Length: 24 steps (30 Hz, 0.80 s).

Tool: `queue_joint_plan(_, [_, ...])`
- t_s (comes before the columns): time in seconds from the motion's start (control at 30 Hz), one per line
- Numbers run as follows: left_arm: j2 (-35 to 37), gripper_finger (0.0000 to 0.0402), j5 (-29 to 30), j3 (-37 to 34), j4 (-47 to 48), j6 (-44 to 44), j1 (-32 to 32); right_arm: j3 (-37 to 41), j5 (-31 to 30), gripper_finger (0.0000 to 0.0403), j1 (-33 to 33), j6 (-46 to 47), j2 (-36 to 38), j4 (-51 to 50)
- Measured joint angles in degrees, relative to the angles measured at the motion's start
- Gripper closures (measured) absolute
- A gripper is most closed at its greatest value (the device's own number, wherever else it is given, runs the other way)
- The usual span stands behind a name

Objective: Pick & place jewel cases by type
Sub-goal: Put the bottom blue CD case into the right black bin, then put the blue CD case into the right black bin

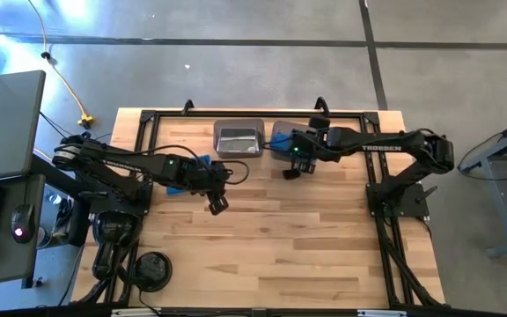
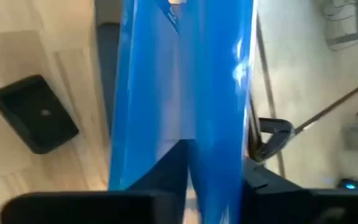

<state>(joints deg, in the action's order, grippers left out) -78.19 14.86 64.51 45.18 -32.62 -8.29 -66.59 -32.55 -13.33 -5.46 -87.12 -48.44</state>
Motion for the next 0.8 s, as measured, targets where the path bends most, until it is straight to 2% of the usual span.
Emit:
queue_joint_plan(0.17, [-0.07, 0.0283, 2.23, 0.0, -0.03, 1.83, 0.02, 0.0, 1.41, 0.0283, -0.21, -0.77, 0.01, 0.1])
queue_joint_plan(0.33, [-0.07, 0.0283, 2.27, 0.0, -0.01, 2.36, 0.02, 0.0, 1.03, 0.0247, -0.15, -1.02, 0.01, 0.1])
queue_joint_plan(0.5, [-0.07, 0.0283, 2.3, 0.0, 0.01, 2.28, 0.02, -0.02, 0.52, 0.0238, 0.69, -1.03, 0.05, 0.34])
queue_joint_plan(0.63, [-0.07, 0.0283, 2.36, 0.0, 0.83, 2.15, 0.02, -0.13, -2.06, 0.0238, 3.32, -2.02, 0.23, 0.96])
queue_joint_plan(0.8, [-0.07, 0.0283, 3.53, 0.0, 4.26, 0.6, 0.02, -0.13, -2.54, 0.0237, 6.83, -3.52, 0.23, 2.0])
